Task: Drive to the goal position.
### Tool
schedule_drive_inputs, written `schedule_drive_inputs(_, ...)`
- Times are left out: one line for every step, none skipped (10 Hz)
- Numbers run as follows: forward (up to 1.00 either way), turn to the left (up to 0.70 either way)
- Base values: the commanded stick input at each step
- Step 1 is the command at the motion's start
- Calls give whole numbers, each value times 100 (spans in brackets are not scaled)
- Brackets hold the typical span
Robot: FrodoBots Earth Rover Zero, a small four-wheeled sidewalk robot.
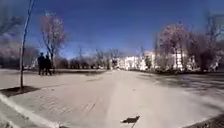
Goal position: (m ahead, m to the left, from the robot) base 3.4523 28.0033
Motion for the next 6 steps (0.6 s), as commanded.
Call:
schedule_drive_inputs(94, 0)
schedule_drive_inputs(94, 6)
schedule_drive_inputs(94, 20)
schedule_drive_inputs(94, 30)
schedule_drive_inputs(94, 32)
schedule_drive_inputs(94, 37)
